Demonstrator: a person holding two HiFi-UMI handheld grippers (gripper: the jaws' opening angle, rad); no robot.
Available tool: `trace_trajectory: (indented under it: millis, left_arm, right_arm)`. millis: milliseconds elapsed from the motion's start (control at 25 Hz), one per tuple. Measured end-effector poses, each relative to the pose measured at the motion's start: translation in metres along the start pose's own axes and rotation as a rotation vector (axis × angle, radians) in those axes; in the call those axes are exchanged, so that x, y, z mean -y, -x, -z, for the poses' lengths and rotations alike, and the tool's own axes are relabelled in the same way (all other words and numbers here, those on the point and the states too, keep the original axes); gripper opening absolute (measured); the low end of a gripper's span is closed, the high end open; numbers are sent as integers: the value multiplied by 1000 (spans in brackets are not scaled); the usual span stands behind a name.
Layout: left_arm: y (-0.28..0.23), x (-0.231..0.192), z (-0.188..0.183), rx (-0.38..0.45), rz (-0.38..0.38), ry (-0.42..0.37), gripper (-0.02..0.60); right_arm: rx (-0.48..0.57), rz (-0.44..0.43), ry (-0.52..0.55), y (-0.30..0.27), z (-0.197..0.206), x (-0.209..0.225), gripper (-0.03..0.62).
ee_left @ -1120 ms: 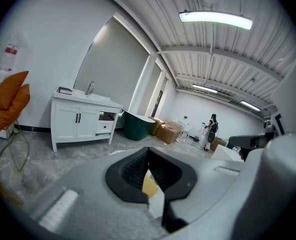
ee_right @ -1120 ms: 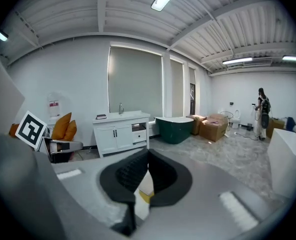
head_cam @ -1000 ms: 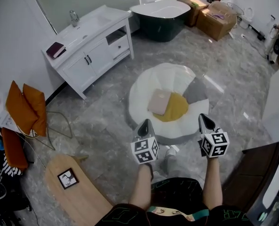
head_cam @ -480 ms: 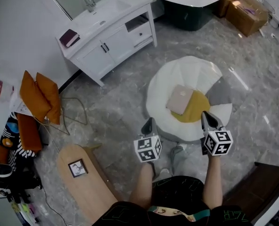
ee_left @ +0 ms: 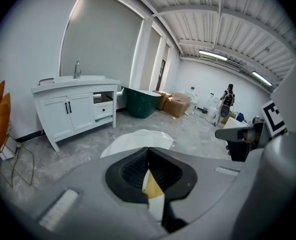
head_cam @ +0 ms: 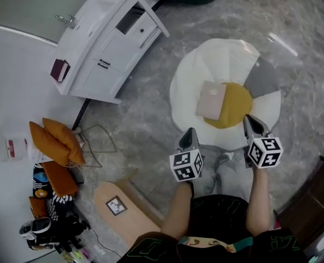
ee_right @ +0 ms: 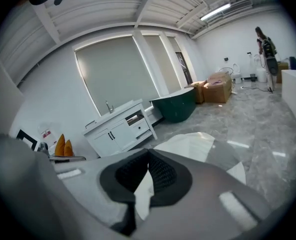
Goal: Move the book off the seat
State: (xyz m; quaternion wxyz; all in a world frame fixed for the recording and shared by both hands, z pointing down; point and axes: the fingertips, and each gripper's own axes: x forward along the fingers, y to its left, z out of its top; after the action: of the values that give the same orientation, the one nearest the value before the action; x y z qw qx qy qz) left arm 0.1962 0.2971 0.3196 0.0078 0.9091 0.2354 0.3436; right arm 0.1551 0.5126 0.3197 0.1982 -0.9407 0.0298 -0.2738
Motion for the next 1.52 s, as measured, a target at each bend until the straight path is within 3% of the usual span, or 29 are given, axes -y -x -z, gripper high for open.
trace_trajectory:
  millis: [240, 400, 720, 920, 1160, 1520]
  left_arm:
    - [-35, 11, 19, -86, 34, -16, 11]
    - [-68, 3, 54, -184, 67, -26, 11]
    - [-153, -31, 116, -312, 129, -44, 11]
    - [-184, -59, 151, -409, 144, -70, 11]
    - [-223, -80, 187, -488, 184, -127, 11]
    - [-284, -93, 231, -525, 252, -189, 12]
  right_arm:
    - [-90, 1, -45, -28, 38, 9, 3]
    - [-148, 6, -90, -58, 77, 11, 3]
    - [-245, 54, -167, -123, 157, 29, 3]
    - [-260, 64, -203, -156, 188, 34, 3]
    - [-259, 66, -212, -197, 214, 38, 3]
    - [-322, 146, -208, -228, 264, 59, 3]
